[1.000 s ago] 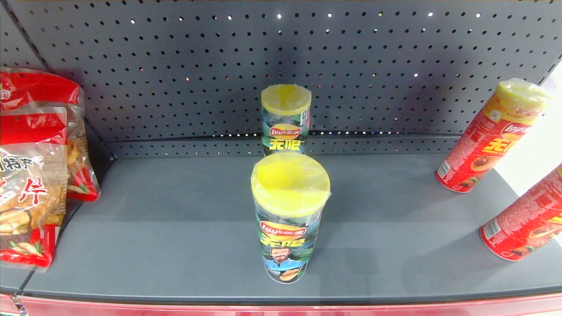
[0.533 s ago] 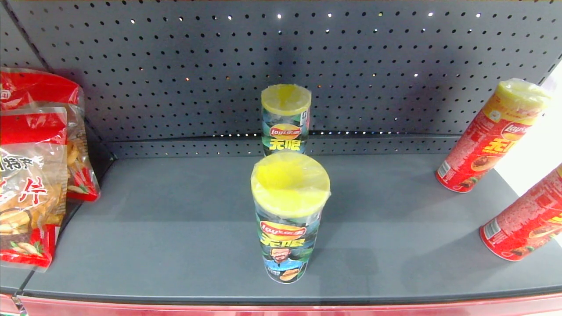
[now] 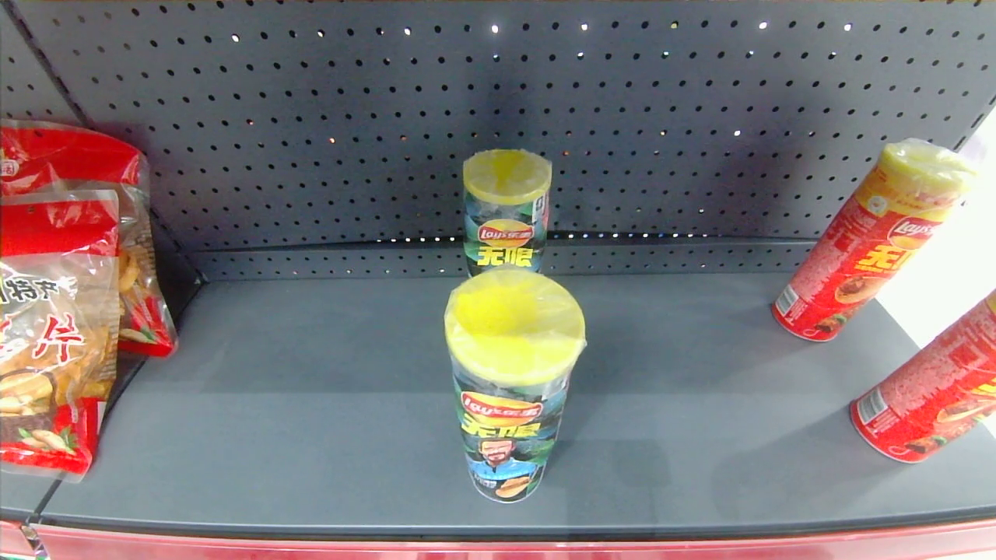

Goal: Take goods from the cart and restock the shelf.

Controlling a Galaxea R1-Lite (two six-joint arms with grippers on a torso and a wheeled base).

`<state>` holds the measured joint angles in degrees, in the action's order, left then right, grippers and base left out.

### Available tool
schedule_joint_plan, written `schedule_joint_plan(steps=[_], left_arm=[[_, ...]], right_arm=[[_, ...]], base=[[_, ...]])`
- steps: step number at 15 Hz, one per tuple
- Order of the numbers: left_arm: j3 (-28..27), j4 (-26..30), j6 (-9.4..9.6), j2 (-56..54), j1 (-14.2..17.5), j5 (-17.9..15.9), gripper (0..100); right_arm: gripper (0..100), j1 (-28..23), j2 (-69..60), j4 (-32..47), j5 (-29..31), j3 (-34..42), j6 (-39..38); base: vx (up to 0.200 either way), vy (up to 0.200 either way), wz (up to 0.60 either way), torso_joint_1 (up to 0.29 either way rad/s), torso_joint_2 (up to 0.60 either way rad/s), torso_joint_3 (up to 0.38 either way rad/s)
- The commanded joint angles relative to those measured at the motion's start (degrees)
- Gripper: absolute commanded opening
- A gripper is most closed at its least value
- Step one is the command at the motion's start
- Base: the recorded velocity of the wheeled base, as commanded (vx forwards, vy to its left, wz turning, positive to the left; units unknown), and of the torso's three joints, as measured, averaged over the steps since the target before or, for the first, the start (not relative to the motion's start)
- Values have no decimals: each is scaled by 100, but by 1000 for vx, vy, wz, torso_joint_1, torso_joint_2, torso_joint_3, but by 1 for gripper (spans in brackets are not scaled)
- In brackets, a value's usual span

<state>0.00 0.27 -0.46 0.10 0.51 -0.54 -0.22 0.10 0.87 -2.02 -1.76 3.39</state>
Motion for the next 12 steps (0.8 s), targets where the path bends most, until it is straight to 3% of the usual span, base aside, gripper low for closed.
schedule_joint_plan(steps=[1,5,12], left_arm=[[0,0,-6,-1,2,1,100],[0,0,-6,-1,2,1,100],[0,0,-6,-1,2,1,100]], right_arm=[[100,4,-1,-34,343,167,-348],[100,13,-10,-78,422,167,-611],[100,13,-10,-69,431,167,-313]], base=[[0,0,0,0,0,0],[0,0,0,0,0,0],[0,0,0,0,0,0]])
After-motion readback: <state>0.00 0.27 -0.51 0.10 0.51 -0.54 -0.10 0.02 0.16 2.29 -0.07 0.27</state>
